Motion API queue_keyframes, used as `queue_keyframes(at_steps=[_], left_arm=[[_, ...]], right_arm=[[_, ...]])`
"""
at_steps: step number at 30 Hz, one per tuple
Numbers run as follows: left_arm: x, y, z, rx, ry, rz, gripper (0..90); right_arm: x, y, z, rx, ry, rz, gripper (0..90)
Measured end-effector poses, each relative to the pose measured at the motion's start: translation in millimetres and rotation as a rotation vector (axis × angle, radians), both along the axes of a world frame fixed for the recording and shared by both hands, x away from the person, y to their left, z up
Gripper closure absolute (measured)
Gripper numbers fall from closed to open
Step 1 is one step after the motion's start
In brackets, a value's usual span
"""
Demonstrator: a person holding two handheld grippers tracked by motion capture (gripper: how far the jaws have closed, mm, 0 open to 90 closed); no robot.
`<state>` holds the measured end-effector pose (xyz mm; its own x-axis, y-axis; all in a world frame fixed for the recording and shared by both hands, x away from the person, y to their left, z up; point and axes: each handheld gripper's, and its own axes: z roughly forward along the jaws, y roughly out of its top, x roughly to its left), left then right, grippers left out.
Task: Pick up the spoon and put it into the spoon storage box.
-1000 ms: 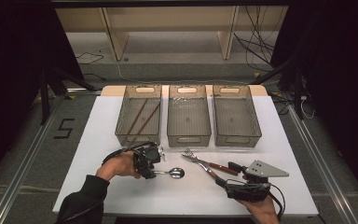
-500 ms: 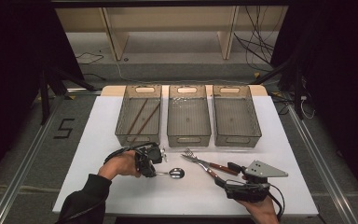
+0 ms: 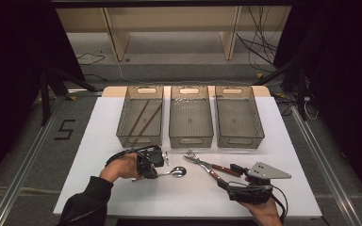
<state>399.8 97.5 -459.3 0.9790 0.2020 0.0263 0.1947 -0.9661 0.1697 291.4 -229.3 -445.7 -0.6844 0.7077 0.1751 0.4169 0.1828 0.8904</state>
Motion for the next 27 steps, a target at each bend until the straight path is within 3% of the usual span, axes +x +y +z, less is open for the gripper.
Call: queue_keyframes(at_steps=[17,27], left_arm=[[1.3,3.3,1.4,-0.016,-0.012,0.028,84.3],[2.8,4.8,12.3,-0.063,-0.043,0.070,84.3]], right_arm=[[-0.1,-1.1,0.5,0.000,-0.002,-0.003,26.6],[-0.1,-1.5,0.4,0.002,-0.003,-0.004,26.6]])
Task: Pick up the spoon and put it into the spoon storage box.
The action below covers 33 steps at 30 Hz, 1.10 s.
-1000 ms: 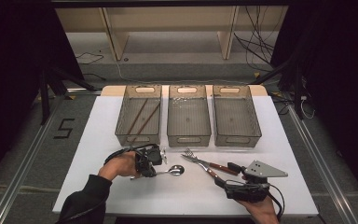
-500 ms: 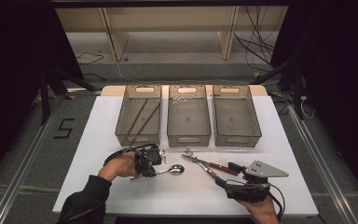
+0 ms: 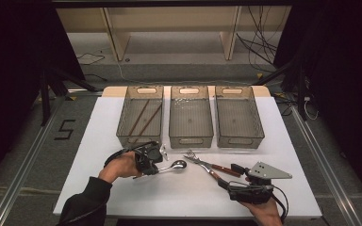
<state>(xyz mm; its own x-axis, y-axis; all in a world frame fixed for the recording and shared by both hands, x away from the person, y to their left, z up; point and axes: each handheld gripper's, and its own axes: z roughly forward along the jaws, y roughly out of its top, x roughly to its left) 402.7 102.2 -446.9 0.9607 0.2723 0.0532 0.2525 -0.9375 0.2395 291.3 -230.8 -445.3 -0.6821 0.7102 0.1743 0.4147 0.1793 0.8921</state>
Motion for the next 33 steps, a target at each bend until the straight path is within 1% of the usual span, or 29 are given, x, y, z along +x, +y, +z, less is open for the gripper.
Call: queue_keyframes(at_steps=[3,6,7,11,12,13,15,16,18,20,23,25,27,28,29,32,33], left_arm=[[-0.9,-0.4,4.8,-0.027,-0.018,0.015,84.3],[-1.8,-1.8,12.1,-0.078,-0.032,0.027,84.3],[-2.4,-2.5,14.5,-0.100,-0.035,0.041,84.3],[-2.7,-4.1,25.3,-0.168,-0.058,0.065,84.3],[-2.2,-4.4,27.4,-0.189,-0.062,0.079,84.3],[-1.2,-4.6,29.9,-0.203,-0.070,0.091,84.3],[2.7,-5.1,34.8,-0.245,-0.081,0.123,84.3],[5.0,-5.6,37.4,-0.256,-0.080,0.131,84.3],[9.0,-8.2,42.4,-0.276,-0.098,0.153,84.4],[13.0,-11.4,46.4,-0.303,-0.102,0.166,84.3],[19.9,-16.1,51.7,-0.310,-0.117,0.183,84.3],[24.9,-17.5,55.8,-0.324,-0.122,0.195,84.4],[29.2,-18.6,60.3,-0.336,-0.135,0.204,84.3],[31.4,-19.0,62.6,-0.343,-0.133,0.207,84.3],[33.2,-19.9,64.1,-0.358,-0.137,0.217,84.3],[39.5,-22.0,68.4,-0.372,-0.151,0.231,84.4],[41.5,-22.6,69.6,-0.377,-0.150,0.237,84.4]], right_arm=[[-0.3,0.1,0.1,-0.001,0.000,0.000,26.6],[-0.3,0.2,0.1,-0.001,0.001,0.001,26.7],[-0.3,0.1,0.1,-0.002,0.001,0.001,26.6],[-0.1,0.1,-0.2,-0.001,0.003,-0.001,26.7],[-0.1,0.1,-0.3,-0.001,0.003,-0.001,26.7],[-0.1,0.1,-0.4,-0.001,0.004,-0.002,26.7],[0.0,0.1,-0.5,0.000,0.005,-0.002,26.6],[0.0,0.2,-0.5,-0.001,0.004,-0.002,26.6],[0.0,0.4,-0.3,0.000,0.005,-0.002,26.6],[0.0,0.5,-0.3,0.001,0.004,-0.002,26.6],[0.0,0.1,-0.5,0.001,0.005,-0.002,26.7],[-0.3,-0.3,-0.5,0.004,0.003,-0.003,26.7],[-0.4,-0.7,-0.5,0.004,0.003,-0.004,26.6],[-0.4,-0.9,-0.5,0.005,0.003,-0.004,26.7],[-0.4,-0.9,-0.5,0.005,0.003,-0.005,26.7],[-0.6,-0.9,-0.4,0.006,0.003,-0.004,26.7],[-0.6,-0.8,-0.4,0.006,0.003,-0.004,26.7]])
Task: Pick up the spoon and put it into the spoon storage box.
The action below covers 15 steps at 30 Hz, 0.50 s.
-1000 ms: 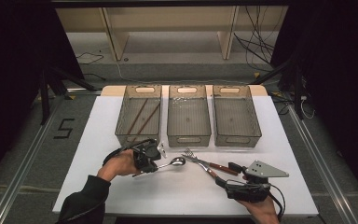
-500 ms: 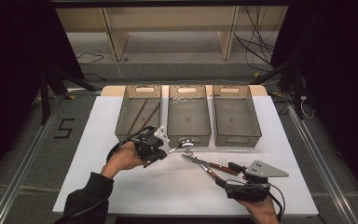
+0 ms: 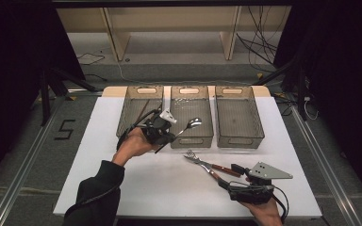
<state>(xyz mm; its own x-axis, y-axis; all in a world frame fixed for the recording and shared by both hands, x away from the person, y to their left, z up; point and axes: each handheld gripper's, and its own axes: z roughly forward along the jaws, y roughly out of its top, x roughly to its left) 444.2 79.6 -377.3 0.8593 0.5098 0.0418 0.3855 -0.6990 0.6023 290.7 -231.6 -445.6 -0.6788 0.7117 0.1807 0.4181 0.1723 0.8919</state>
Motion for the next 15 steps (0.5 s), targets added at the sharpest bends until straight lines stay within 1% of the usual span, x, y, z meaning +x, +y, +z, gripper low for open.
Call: queue_keyframes(at_steps=[3,4,5,10,15], left_arm=[[4.5,-2.2,2.2,-0.018,-0.007,0.012,84.3],[6.3,-2.3,3.1,-0.019,-0.007,0.009,84.4],[7.3,-3.0,3.6,-0.028,-0.005,0.018,84.3],[12.4,-3.3,6.3,-0.045,-0.002,0.032,84.3],[16.4,-5.1,10.5,-0.059,-0.010,0.045,84.3]], right_arm=[[0.0,-0.1,0.2,0.000,-0.002,0.000,26.7],[0.0,-0.1,0.2,0.001,-0.002,0.000,26.6],[0.2,-0.3,0.1,0.000,-0.003,0.000,26.7],[0.2,-0.2,0.0,0.000,-0.001,0.000,26.6],[0.5,-0.1,-0.4,0.002,0.002,0.001,26.6]])
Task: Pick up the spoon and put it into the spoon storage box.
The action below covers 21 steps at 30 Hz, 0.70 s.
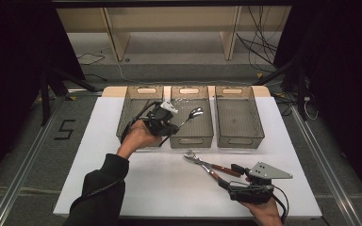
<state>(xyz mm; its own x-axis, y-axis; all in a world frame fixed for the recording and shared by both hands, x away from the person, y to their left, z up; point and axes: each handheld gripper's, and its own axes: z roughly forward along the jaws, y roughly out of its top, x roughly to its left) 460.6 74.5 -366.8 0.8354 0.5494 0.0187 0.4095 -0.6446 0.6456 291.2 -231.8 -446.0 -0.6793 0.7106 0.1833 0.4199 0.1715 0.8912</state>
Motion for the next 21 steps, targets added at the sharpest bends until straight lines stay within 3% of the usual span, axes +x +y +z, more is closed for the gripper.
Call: queue_keyframes(at_steps=[11,21], left_arm=[[12.9,-8.3,13.4,-0.017,-0.013,0.020,84.4],[30.4,-12.2,25.5,-0.058,-0.030,0.058,84.4]], right_arm=[[-0.1,-0.9,0.1,0.004,-0.001,-0.001,26.6],[-0.3,0.0,0.2,0.005,0.002,0.001,26.6]])
